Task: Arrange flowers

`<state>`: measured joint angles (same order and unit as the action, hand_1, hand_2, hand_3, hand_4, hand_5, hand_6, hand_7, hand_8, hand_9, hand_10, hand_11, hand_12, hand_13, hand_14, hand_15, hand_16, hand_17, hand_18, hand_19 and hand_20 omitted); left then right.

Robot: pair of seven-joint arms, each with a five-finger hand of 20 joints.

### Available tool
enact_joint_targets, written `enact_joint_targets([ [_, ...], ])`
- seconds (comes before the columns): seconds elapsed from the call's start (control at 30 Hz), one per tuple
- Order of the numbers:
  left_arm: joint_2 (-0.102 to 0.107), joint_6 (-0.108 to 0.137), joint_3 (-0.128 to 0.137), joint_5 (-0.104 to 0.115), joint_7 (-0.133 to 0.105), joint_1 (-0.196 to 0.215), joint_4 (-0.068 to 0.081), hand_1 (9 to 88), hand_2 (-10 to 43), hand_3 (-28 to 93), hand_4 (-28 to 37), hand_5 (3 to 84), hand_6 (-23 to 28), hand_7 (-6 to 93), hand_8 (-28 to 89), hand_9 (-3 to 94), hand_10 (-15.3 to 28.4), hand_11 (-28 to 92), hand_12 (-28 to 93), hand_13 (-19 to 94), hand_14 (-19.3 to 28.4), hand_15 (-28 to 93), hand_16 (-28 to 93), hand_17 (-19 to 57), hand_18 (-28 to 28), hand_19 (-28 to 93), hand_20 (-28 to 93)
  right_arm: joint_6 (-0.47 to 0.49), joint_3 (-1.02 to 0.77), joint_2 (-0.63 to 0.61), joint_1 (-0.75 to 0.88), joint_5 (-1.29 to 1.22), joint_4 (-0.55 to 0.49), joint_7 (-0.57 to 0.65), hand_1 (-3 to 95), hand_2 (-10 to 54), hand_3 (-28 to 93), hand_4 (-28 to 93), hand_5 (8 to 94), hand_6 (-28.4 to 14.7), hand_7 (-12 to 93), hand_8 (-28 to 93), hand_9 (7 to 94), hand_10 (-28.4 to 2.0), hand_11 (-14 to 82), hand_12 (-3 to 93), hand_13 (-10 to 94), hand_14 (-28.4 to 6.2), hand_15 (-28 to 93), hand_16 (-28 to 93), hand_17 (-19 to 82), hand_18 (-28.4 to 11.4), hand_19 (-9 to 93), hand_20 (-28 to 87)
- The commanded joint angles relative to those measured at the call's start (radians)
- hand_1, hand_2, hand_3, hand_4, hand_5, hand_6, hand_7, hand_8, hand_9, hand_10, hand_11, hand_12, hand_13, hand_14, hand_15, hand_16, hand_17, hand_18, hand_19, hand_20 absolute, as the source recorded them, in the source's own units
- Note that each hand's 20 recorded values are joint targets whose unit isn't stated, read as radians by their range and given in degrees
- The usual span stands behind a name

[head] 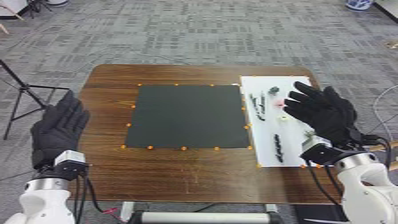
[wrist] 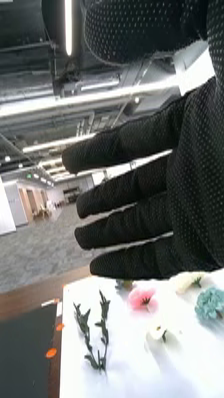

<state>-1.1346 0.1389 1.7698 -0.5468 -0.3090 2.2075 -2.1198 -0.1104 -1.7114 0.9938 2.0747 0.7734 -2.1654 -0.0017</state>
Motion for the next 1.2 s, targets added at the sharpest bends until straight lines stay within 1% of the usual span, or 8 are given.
enact_joint_targets([
  [0.03,-0.01,-0.002,0.004,-0.012,-0.002,0.012,-0.013,25.2,14.0,72,-28.3,35.6,7.6,4.4,-8,21.6,12.3,12,3,14,7.6,7,-4,-4.6,6.2,21,6,-0.002,-0.002,0.005,0.007,-0.003,-0.003,0.004,10.6,12.4,75,-22,45.4,-4.7,13,-9,41.3,-17.5,4.8,16.3,30,-15.9,13,22,8,-17.4,36,15],
  [0.43,-0.011,-0.007,0.01,-0.013,0.007,0.007,-0.012,25.1,14.0,72,-28.3,36.2,7.7,4.6,-8,22.1,12.6,13,3,14,8.0,8,-4,-4.5,6.2,21,6,-0.058,-0.013,-0.008,0.0,0.079,-0.017,0.041,11.9,12.3,75,-22,47.6,-4.5,13,-9,46.2,-13.1,7.0,15.8,36,-14.4,15,22,9,-18.1,37,15],
  [0.57,-0.011,-0.009,0.017,-0.015,0.008,0.004,-0.011,25.1,14.0,71,-28.3,37.3,8.1,5.0,-7,23.0,12.8,14,4,15,8.7,9,-4,-4.4,6.4,22,6,-0.155,0.001,-0.039,0.005,0.309,-0.037,0.086,14.4,11.2,75,-22,52.4,-6.4,12,-10,51.3,-14.3,9.7,14.1,44,-13.3,26,20,12,-19.0,50,20],
  [0.73,-0.015,-0.008,0.022,-0.013,0.007,0.012,-0.014,24.9,14.1,72,-28.3,38.7,8.7,6.0,-7,25.4,14.1,15,5,17,10.4,11,-4,-4.4,6.6,22,6,-0.423,0.118,-0.089,-0.026,0.808,-0.042,0.257,17.2,5.7,73,-24,62.5,-6.9,14,-10,64.9,-16.8,17.3,16.7,55,-13.9,49,23,20,-21.0,64,29],
  [0.83,-0.015,-0.001,0.025,-0.007,0.008,0.016,-0.018,24.9,14.2,71,-28.3,39.4,9.0,6.3,-7,26.2,14.4,16,6,18,11.2,12,-4,-4.4,6.7,22,6,-0.294,0.094,-0.097,-0.005,1.048,-0.069,0.411,18.6,0.7,72,-24,65.0,-5.0,21,-10,67.7,-15.7,25.1,22.2,55,-14.1,59,28,22,-21.6,69,33],
  [0.93,-0.013,-0.001,0.025,0.014,0.006,0.012,-0.017,24.8,14.2,71,-28.3,39.7,9.1,6.5,-7,26.8,14.6,16,7,18,12.0,13,-3,-4.6,7.1,23,6,-0.189,0.082,-0.099,0.023,1.142,-0.086,0.477,18.8,-4.5,72,-25,59.1,-4.4,33,-11,62.1,-15.8,35.6,31.1,53,-15.2,66,32,22,-21.9,70,37],
  [1.03,-0.012,-0.002,0.023,0.01,0.008,0.01,-0.016,24.8,14.3,71,-28.3,39.9,9.2,6.6,-7,27.3,14.9,16,7,19,12.7,15,-3,-4.7,7.3,23,6,-0.096,0.09,-0.094,0.025,1.236,-0.099,0.543,20.0,-9.1,70,-26,51.1,-4.6,47,-15,52.1,-17.0,52.8,43.5,51,-16.3,75,37,23,-22.2,73,40],
  [1.2,-0.003,-0.002,0.024,0.011,0.013,0.003,-0.012,24.7,14.3,71,-28.3,40.1,9.4,6.6,-7,28.0,15.0,16,8,19,12.9,16,-3,-4.9,7.5,24,6,0.012,0.226,-0.129,-0.064,1.506,-0.08,0.694,22.6,-9.5,68,-27,47.3,-5.7,58,-20,49.8,-16.9,61.6,52.5,52,-16.7,79,44,25,-22.9,76,43],
])
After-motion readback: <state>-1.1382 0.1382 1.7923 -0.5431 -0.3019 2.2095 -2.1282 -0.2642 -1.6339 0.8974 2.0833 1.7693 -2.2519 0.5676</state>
